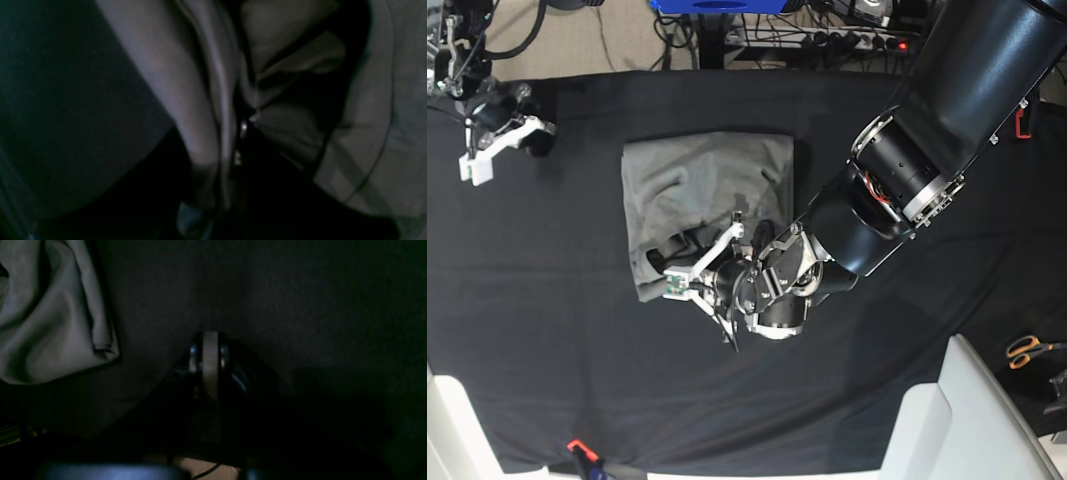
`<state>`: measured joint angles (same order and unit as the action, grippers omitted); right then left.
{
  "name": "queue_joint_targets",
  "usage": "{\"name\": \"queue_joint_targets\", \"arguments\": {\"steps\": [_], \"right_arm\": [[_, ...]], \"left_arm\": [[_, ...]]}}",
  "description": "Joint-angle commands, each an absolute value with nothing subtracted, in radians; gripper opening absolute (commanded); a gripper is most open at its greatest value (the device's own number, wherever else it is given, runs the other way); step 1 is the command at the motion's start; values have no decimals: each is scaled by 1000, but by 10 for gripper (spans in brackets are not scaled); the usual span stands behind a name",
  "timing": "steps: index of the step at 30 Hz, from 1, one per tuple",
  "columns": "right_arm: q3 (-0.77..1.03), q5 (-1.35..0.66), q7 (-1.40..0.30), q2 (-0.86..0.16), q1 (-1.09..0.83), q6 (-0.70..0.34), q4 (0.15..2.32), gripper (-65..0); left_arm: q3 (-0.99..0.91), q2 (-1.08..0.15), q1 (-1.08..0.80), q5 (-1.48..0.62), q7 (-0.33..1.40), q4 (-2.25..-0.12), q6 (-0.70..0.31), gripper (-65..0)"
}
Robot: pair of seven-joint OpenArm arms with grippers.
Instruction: Fold the T-shirt properly
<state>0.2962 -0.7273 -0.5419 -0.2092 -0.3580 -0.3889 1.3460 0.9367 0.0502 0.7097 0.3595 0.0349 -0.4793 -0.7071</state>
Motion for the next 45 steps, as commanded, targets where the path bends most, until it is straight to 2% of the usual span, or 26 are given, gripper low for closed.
{"name": "queue_joint_targets", "arguments": {"steps": [1,4,5,9,12,15,17,21,24,25,26,27,28,29,34,40,45], "right_arm": [[300,-739,-524,-220,-351,-395,1359,-648],[300,-739,-524,-220,-349,-395,1357,-648],[300,-739,-524,-220,-349,-395,1357,-648],[298,-739,-526,-220,-351,-395,1357,-648],[298,-739,-553,-220,-351,-395,1357,-648],[298,-739,-559,-220,-349,-395,1359,-648],[298,-739,-559,-220,-349,-395,1359,-648],[289,-737,-559,-220,-352,-400,1365,-648],[243,-737,-556,-223,-352,-400,1366,-648],[229,-737,-555,-223,-354,-400,1366,-648],[223,-737,-553,-223,-354,-400,1366,-648],[217,-737,-553,-223,-354,-400,1366,-648],[214,-737,-553,-223,-354,-400,1366,-648],[214,-737,-552,-223,-354,-400,1366,-648],[219,-737,-552,-223,-354,-401,1366,-648],[217,-737,-552,-223,-355,-401,1366,-648],[217,-737,-552,-223,-357,-401,1366,-648]], "left_arm": [[929,56,748,361,59,-490,-698,-650],[926,56,763,354,97,-495,-698,-650],[924,56,765,354,97,-495,-698,-597],[923,59,779,354,99,-496,-698,-299],[920,62,796,351,107,-515,-698,-117],[846,62,803,352,114,-601,-698,-25],[773,62,803,352,185,-671,-698,0],[687,53,788,355,381,-932,-698,0],[677,-10,713,355,587,-1167,-698,-25],[680,-39,685,354,657,-1248,-698,-86],[679,-73,644,354,716,-1325,-698,-196],[676,-97,596,355,763,-1392,-698,-346],[674,-125,555,358,789,-1449,-698,-530],[673,-157,513,358,799,-1498,-698,-650],[573,-254,321,360,803,-1629,-698,-650],[469,-259,182,361,803,-1679,-698,-650],[473,-259,142,354,799,-1659,-698,-650]]}}
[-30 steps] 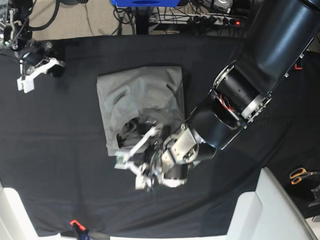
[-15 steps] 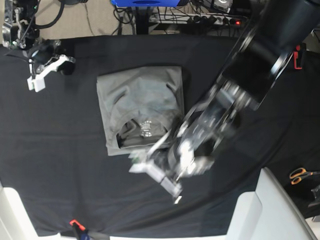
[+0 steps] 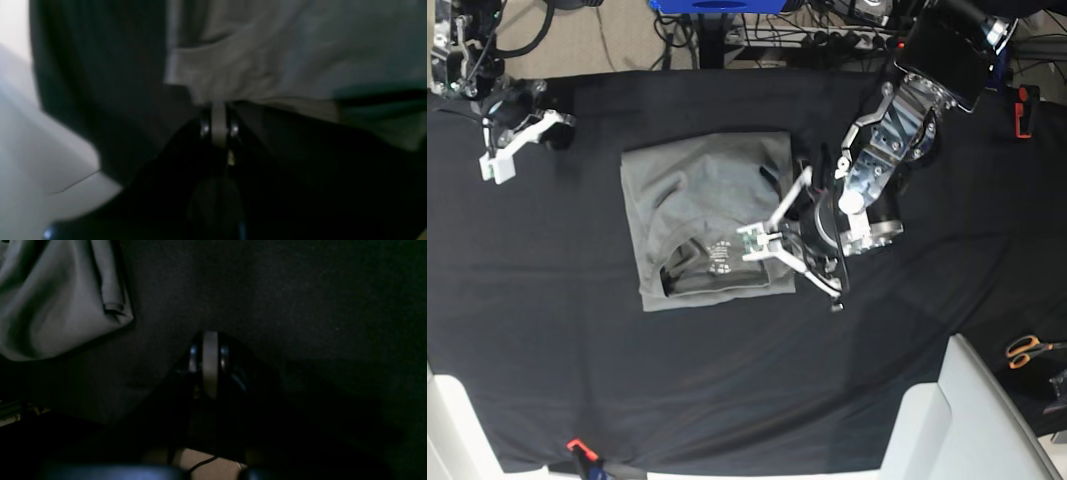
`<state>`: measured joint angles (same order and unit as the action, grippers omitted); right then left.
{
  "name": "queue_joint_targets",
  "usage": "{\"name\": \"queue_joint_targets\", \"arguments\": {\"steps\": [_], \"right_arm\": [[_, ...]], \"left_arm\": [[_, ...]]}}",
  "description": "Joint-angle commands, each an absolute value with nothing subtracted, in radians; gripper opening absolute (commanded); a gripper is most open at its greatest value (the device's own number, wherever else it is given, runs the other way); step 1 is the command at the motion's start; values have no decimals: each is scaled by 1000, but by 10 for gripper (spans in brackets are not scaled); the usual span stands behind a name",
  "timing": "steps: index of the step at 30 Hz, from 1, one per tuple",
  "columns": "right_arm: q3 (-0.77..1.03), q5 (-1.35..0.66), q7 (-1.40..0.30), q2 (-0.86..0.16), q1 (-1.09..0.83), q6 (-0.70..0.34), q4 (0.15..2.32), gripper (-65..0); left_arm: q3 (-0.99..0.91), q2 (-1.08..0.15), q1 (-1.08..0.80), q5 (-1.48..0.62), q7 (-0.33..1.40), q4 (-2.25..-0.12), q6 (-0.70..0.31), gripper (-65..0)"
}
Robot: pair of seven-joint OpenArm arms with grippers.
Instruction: Fold the T-shirt properly
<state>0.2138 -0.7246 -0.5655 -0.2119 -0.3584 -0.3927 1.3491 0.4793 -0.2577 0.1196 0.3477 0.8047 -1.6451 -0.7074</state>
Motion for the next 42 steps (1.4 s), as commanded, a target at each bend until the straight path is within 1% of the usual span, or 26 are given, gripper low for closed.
{"name": "queue_joint_targets", "arguments": {"steps": [1,4,9,14,19,22,26,28,31,36,40,42], "right_arm": [[217,-737,-552,-223,-358,-401,1366,-648],[217,-737,-552,-223,-363,-401,1366,-648],[222,-737,-550,-223,-364,-403,1366,-648],[217,-737,-529,-223,-375,-403,1366,-648],[217,-737,-510,-225,-390,-403,1366,-648],[216,-737,-510,-225,-392,-403,1366,-648],[208,-737,-515,-223,-398,-404,1369,-648],[162,-737,-515,-229,-403,-404,1397,-648],[74,-737,-515,-234,-438,-404,1512,-648],[-101,-739,-547,-280,-447,-397,1661,-648],[-216,-739,-622,-274,-378,-400,1690,-648],[-275,-739,-641,-271,-329,-401,1684,-648]], "left_arm": [[473,-254,142,354,796,-1644,-698,-650],[472,-246,163,354,794,-1595,-698,-650],[470,-197,226,354,791,-1484,-698,-650],[467,-150,278,357,691,-1346,-698,-650],[467,-105,348,354,644,-1184,-698,-650],[466,-102,380,358,578,-1119,-698,-650],[473,-102,437,354,556,-1044,-698,-650],[475,-102,456,354,533,-1006,-698,-650],[475,-104,484,358,464,-944,-698,-650],[475,-101,509,355,443,-878,-698,-650],[475,-99,516,355,438,-872,-698,-650],[476,-90,521,355,406,-871,-698,-650]]}}
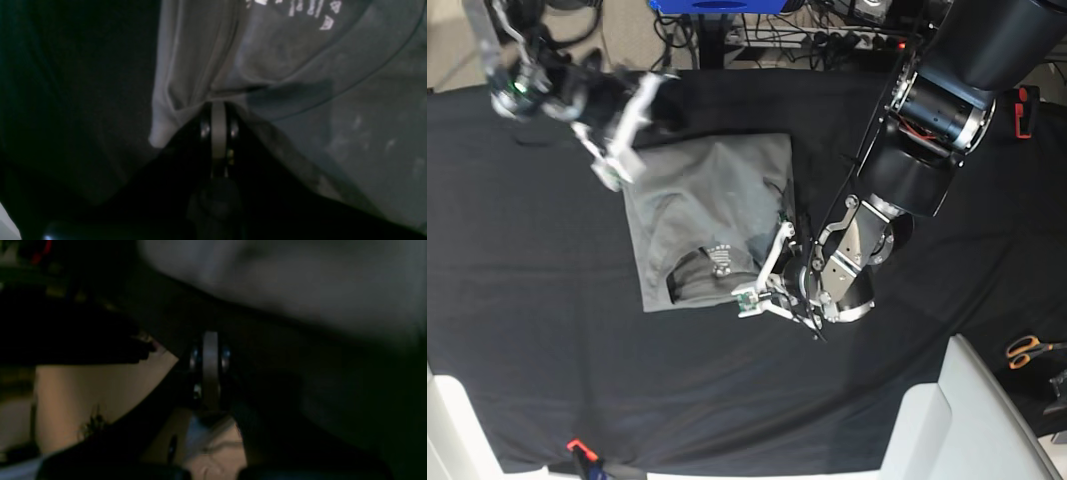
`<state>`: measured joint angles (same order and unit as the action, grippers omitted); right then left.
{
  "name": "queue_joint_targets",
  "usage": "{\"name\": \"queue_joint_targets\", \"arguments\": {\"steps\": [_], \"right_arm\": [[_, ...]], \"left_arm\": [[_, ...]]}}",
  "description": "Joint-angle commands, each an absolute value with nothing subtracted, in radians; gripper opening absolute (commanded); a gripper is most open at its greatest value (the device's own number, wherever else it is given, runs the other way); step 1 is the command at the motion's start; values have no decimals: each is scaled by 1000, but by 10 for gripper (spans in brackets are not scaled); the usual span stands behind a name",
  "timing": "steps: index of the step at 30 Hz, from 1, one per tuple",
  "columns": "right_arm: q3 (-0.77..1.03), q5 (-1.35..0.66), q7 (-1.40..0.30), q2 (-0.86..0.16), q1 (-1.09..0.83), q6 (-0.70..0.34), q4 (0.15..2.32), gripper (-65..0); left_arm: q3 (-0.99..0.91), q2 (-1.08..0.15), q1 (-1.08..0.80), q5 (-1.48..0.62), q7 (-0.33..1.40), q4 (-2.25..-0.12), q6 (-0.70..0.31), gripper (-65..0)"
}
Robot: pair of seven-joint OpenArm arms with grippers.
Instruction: Fold the T-shirt properly
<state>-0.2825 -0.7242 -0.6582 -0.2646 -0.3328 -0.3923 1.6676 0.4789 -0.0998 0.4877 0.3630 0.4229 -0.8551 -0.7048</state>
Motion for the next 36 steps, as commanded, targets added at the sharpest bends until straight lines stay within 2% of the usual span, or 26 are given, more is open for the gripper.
{"name": "queue_joint_targets", "arguments": {"steps": [1,11,17,22,28,36], "right_arm": [[-312,-743,-641,-268,-306,-401,1670,-648],[-496,-739,-638,-157,-77,-398,1435,-648],[-516,-743,-641,-131,4,-397,1392,-648],[-518,-739,-636,-77,88,-401,1211,-648],[-568,-739,-636,-58,101,-403,1122,-648],[-575,-746,-693,-50,133,-397,1087,-648]], "left_arm": [[476,-88,524,357,397,-869,-698,-650],[476,-64,541,355,394,-808,-698,-650],[476,-65,539,355,394,-802,-698,-650],[476,-67,542,361,394,-802,-698,-650],[478,-67,552,361,390,-769,-698,-650],[476,-65,587,363,278,-644,-698,-650]]}}
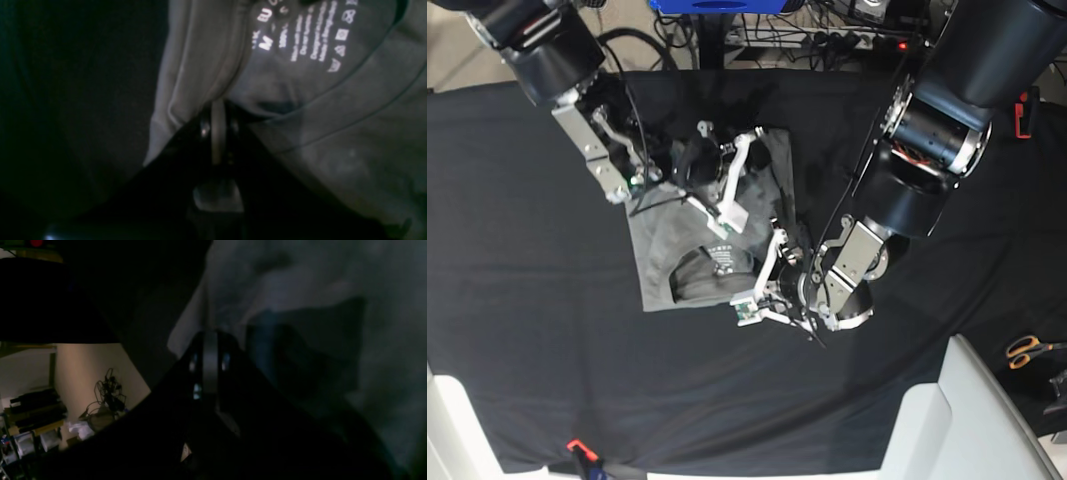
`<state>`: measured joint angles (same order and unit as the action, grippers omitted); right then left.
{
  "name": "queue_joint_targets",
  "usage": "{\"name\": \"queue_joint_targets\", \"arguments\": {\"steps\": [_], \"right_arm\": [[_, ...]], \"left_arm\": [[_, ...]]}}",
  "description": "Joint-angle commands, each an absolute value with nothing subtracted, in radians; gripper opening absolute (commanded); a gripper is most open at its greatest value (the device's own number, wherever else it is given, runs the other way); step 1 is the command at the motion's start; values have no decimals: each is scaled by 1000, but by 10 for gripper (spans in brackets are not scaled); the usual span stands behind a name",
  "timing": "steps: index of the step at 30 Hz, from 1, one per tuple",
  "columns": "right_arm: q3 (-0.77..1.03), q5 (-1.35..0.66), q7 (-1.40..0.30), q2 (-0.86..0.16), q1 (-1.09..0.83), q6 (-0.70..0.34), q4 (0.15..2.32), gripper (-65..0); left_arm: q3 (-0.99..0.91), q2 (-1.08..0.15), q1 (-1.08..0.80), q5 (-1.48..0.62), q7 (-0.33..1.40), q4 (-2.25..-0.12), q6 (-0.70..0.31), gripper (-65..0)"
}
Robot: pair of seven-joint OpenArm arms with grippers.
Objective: Fold the T-shirt properly
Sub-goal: 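Press the folded layer flat with the right gripper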
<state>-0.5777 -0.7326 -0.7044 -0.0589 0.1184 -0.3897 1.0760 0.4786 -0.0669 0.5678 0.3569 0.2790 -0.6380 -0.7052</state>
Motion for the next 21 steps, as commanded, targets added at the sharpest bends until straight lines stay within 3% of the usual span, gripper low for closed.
{"name": "queue_joint_targets", "arguments": {"steps": [1,10,17,21], "right_arm": [[-575,-746,-716,-42,139,-397,1084,-648],[-469,-746,-934,-31,127,-397,1150,-648],[-291,-739,-1093,-36,8,-390,1514,-648],[-128,-737,-1067,-93,-51,-262,1607,-648]], "left_arm": [[476,-65,587,363,265,-639,-698,-650],[475,-53,648,354,245,-634,-698,-650],[473,-50,704,354,245,-634,-698,-650],[469,-50,704,354,248,-644,-698,-650]]}}
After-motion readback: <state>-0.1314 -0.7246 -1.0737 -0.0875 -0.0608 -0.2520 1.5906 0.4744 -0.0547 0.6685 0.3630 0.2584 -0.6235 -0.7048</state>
